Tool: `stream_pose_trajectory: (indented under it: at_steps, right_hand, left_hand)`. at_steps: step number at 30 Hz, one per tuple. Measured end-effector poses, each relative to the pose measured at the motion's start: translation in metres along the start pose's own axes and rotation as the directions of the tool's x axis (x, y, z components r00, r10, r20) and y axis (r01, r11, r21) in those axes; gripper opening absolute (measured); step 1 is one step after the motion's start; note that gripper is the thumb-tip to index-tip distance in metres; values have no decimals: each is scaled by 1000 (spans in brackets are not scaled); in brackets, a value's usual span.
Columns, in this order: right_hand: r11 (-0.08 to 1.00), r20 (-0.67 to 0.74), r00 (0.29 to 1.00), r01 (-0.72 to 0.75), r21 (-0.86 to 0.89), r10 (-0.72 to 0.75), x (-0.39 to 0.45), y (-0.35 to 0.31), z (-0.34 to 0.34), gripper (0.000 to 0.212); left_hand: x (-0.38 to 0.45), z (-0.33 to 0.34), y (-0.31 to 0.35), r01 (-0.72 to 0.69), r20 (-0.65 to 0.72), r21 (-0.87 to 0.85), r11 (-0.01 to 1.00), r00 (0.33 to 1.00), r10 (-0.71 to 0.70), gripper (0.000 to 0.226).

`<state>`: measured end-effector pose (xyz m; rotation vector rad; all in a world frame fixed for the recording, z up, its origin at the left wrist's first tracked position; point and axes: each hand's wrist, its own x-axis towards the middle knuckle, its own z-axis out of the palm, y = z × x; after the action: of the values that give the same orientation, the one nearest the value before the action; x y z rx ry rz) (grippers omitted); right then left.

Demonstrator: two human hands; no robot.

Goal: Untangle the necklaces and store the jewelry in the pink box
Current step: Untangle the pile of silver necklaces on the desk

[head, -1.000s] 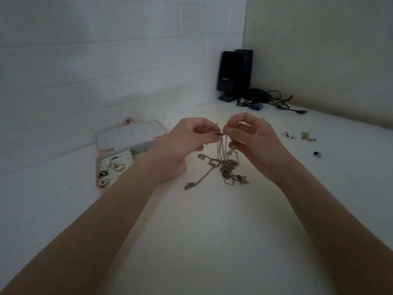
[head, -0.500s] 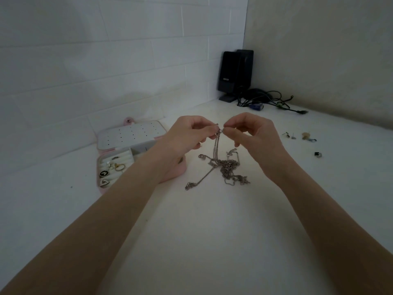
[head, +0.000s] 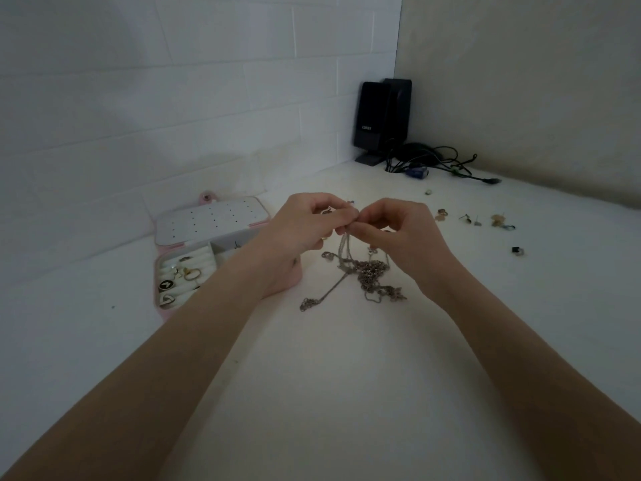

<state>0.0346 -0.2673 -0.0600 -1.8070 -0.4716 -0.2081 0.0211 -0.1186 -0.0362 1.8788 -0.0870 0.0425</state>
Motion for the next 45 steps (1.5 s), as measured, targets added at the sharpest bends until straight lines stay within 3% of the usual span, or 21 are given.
stream_pose_trajectory:
  at_steps: [4,9,15,19,23,26,32,45]
  right_hand:
    - [978,20,995,-104,180,102,-1,1,0,7]
    - [916,37,987,-161,367,158,-2,-2,-2,10]
    - [826,97,964,-261,500,246,-1,-4,-7,14]
    - [871,45,956,-282,402,289,-1,-1,-8,13]
    - [940,-63,968,-220,260,244,0,-2,-8,12]
    - [950,-66,974,-196,243,218,0,-3,-7,11]
    - [914,15,973,-220,340,228,0,-4,-10,13]
    - [936,38,991,-136,326,130,0,-4,-10,17]
  left_hand:
    - [0,4,2,-18,25,-11,1000,1000,19,11]
    - [3,3,9,-75,58,102,992,996,69,12]
    - [0,-1,10,-142,141,152,978,983,121,10]
    - [0,-3,7,-170,193,215,962,973,129,10]
    - [3,-1,5,-163,163,316,934,980,116,12]
    - [4,0,3,-183,165,341,922,977,133,9]
    - [4,1,1,-126,103,234,964,989,105,8]
    - [0,-1,5,5,19,99,995,1000,-7,13]
